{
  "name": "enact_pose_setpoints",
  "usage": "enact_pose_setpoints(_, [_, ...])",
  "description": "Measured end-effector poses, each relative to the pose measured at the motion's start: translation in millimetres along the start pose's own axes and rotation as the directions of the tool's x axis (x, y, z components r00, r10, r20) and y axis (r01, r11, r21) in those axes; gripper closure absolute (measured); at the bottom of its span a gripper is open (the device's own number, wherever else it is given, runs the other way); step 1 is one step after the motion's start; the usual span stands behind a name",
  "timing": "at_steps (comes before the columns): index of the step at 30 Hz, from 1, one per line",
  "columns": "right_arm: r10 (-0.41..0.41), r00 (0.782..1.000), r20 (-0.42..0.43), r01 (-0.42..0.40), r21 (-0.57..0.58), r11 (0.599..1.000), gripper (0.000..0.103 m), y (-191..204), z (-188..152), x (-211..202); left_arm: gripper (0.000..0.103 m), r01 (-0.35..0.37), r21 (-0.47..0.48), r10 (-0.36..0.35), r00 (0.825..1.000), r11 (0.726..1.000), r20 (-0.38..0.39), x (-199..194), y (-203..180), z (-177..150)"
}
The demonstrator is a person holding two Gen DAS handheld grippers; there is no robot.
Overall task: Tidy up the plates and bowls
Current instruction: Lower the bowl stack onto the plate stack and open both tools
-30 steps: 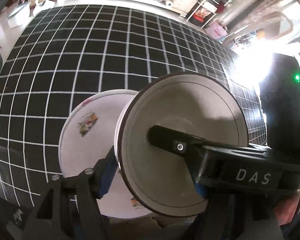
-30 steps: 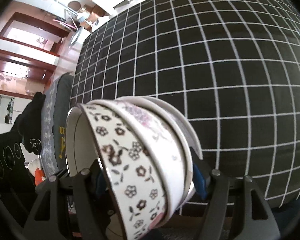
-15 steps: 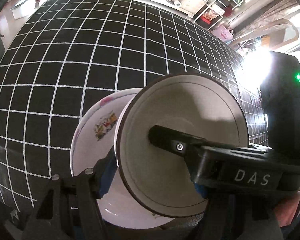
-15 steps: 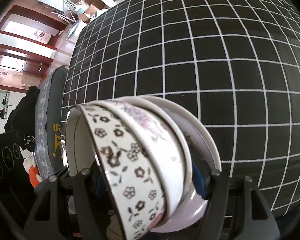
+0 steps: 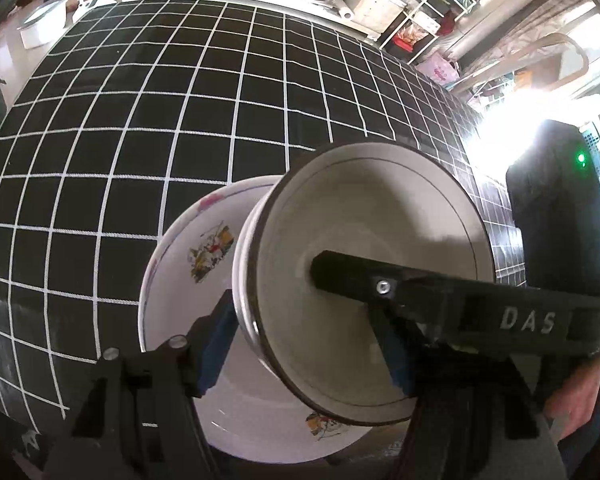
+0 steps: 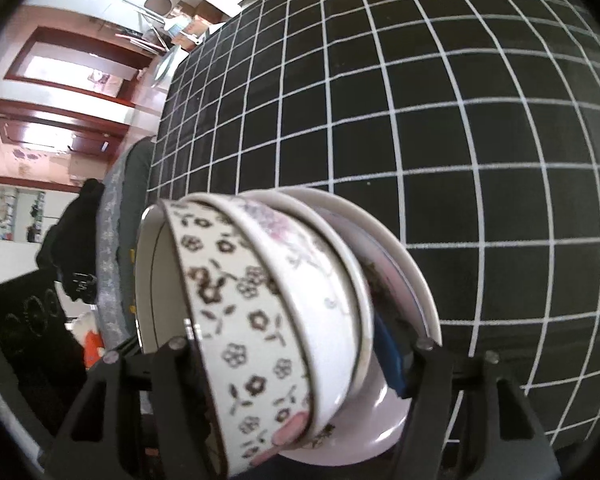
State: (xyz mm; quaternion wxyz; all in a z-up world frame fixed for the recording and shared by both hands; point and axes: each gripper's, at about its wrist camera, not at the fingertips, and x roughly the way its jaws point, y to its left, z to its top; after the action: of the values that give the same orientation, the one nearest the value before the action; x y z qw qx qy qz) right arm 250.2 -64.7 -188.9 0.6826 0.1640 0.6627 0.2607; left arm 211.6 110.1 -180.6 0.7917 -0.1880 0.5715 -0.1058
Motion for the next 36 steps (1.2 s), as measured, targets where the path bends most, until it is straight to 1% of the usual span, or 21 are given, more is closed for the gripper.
enact_pose_setpoints(4, [0.027,1.0,-0.001,-0.027,0.01,1.0,0.038,-2.3,-1.4,-0.5,0.04,-0.004,-0.005,0.004,1.0,1.0,0.0,-2.7,3.8,-1.3])
enact_pose_setpoints(11, [0.045,0.999,-0.001,-0.045,0.026,0.999,0.038,-6.1,-2.5,-1.8,0.04,-0.054,0.003,0.054,0.999,0.999,0.007,-6.8,-1.4,0.0])
enact_pose_setpoints(14, [0.02,1.0,0.013,-0.02,0.0,1.0,0.038,-2.5,-2.9,-6.6,0.04,-0.062,0.005,0.062,0.998,0.998,0.011,-7.9,-2.2,0.0])
enact_pose_setpoints(16, [-0.023,0.998,0.053,0.026,-0.055,0.998,0.037,4.3,-3.1,-15.5,0.04,-0.066,0.006,0.066,0.998,0.998,0.021,-10.4,-3.3,1.3])
enact_pose_setpoints(20, [-0.076,0.992,0.101,0.086,-0.099,0.991,0.036,13.8,-3.8,-27.4,0.04,-0.066,0.002,0.065,0.997,0.998,0.048,-21.4,-4.4,4.4])
enact_pose_setpoints(24, [-0.077,0.991,0.108,0.086,-0.078,0.993,0.036,11.0,-7.4,-35.8,0.04,-0.075,0.0,0.075,0.994,0.997,0.078,-35.2,-7.7,4.8])
enact_pose_setpoints(26, [-0.077,0.989,0.125,0.087,-0.075,0.993,0.036,12.2,-11.9,-44.0,0.04,-0.078,-0.002,0.078,0.993,0.997,0.092,-43.3,-9.4,2.6])
enact_pose_setpoints(28, [-0.08,0.985,0.151,0.093,-0.081,0.992,0.036,16.4,-19.2,-54.2,0.04,-0.088,-0.004,0.088,0.99,0.996,0.11,-52.8,-11.4,-1.6])
enact_pose_setpoints(32, [-0.09,0.977,0.191,0.111,-0.105,0.988,0.036,25.7,-33.3,-73.4,0.04,-0.141,0.004,0.138,0.973,0.99,0.184,-81.2,-22.7,-14.0])
enact_pose_setpoints(36, [-0.103,0.967,0.234,0.135,-0.126,0.983,0.036,35.2,-51.0,-91.8,0.04,-0.165,0.025,0.155,0.96,0.986,0.235,-104.8,-36.7,-27.5])
